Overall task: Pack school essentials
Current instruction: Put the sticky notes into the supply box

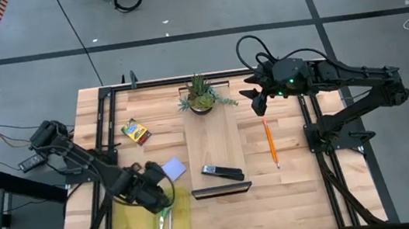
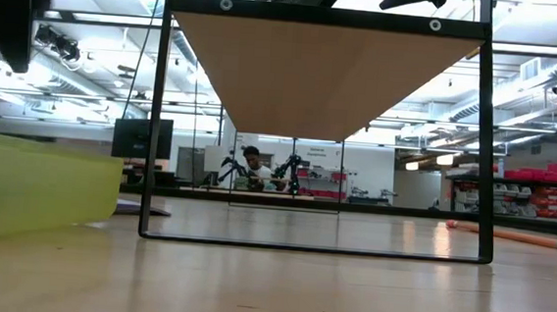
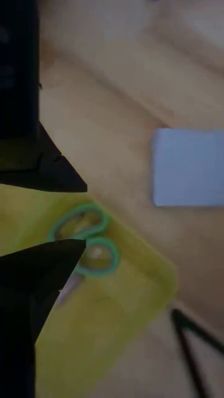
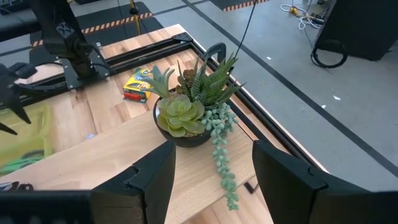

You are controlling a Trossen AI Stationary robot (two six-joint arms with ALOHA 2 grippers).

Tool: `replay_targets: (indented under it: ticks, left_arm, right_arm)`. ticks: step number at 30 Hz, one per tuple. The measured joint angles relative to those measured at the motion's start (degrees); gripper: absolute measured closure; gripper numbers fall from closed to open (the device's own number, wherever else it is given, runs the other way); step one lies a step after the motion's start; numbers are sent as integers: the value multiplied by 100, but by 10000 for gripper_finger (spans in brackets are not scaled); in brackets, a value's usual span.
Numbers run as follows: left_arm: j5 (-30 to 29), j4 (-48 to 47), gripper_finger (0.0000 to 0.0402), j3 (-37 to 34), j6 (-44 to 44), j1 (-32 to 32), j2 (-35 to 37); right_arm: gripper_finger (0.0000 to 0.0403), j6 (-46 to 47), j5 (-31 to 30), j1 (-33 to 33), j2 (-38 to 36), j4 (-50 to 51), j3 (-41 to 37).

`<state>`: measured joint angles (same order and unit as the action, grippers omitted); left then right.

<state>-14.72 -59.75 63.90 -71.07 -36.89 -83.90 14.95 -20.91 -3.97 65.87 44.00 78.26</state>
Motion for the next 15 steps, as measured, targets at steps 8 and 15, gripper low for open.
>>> replay_targets:
  ticks: [8,15]
  left_arm:
    - [-708,-44,231,-145,3377,63,-7]
    - [-818,22,197,-962,4470,6,-11]
  right_arm:
    - [183,-107,-2,2,0,2,0]
    - [183,-172,-42,2,0,6,0]
